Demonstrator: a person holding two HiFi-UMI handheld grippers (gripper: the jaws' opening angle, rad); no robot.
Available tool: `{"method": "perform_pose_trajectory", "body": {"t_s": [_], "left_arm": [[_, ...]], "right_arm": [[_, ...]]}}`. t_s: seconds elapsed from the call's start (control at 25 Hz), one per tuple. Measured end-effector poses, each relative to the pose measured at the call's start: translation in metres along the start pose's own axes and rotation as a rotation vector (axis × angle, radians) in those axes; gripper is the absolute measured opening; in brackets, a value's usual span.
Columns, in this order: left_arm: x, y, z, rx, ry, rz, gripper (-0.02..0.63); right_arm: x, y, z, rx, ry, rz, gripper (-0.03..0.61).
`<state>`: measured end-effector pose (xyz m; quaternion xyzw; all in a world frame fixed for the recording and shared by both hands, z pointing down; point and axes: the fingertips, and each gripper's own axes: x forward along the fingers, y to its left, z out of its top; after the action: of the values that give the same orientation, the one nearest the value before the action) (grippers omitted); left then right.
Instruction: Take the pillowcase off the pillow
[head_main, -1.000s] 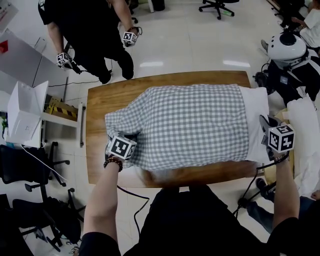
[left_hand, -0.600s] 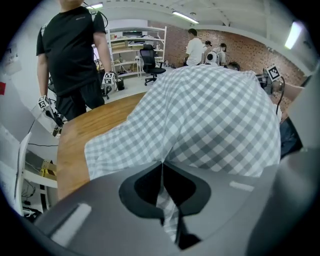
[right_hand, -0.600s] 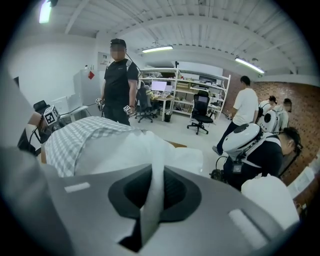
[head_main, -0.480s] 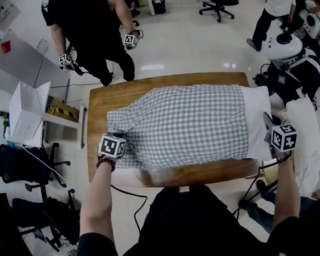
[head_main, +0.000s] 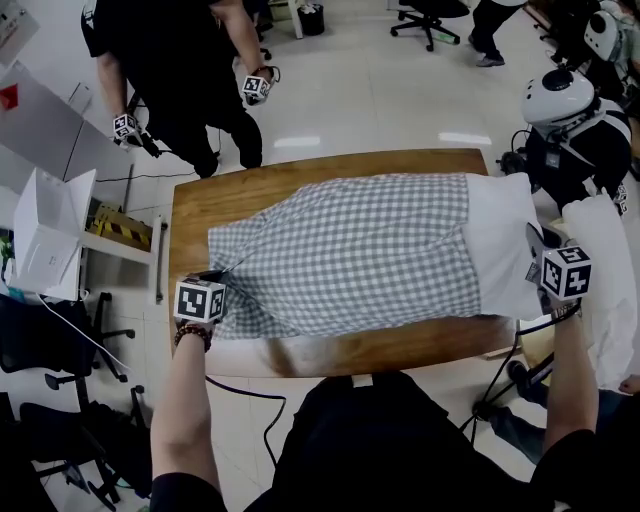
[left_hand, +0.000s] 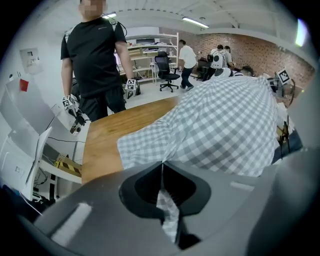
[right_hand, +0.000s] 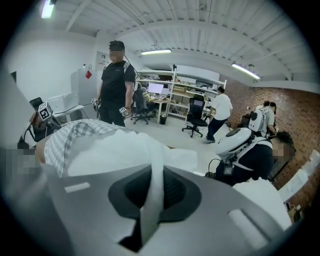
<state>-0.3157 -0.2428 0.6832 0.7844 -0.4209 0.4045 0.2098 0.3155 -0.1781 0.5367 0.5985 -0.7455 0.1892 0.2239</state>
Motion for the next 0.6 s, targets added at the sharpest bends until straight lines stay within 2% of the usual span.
{"method": "perform_pose_trajectory", "body": {"t_s": [0.36, 0.6], "left_arm": [[-0.025, 0.031, -0.008, -0.091, -0.011, 0.009, 0.005], [-0.041, 0.042, -0.004, -0.09, -0.061, 0.0, 0.005]], "right_arm": [[-0.012, -0.003, 0.009, 0.013, -0.001, -0.056, 0.011], [-0.019, 0.0, 0.005, 0.011, 0.0, -0.077, 0.011]]}}
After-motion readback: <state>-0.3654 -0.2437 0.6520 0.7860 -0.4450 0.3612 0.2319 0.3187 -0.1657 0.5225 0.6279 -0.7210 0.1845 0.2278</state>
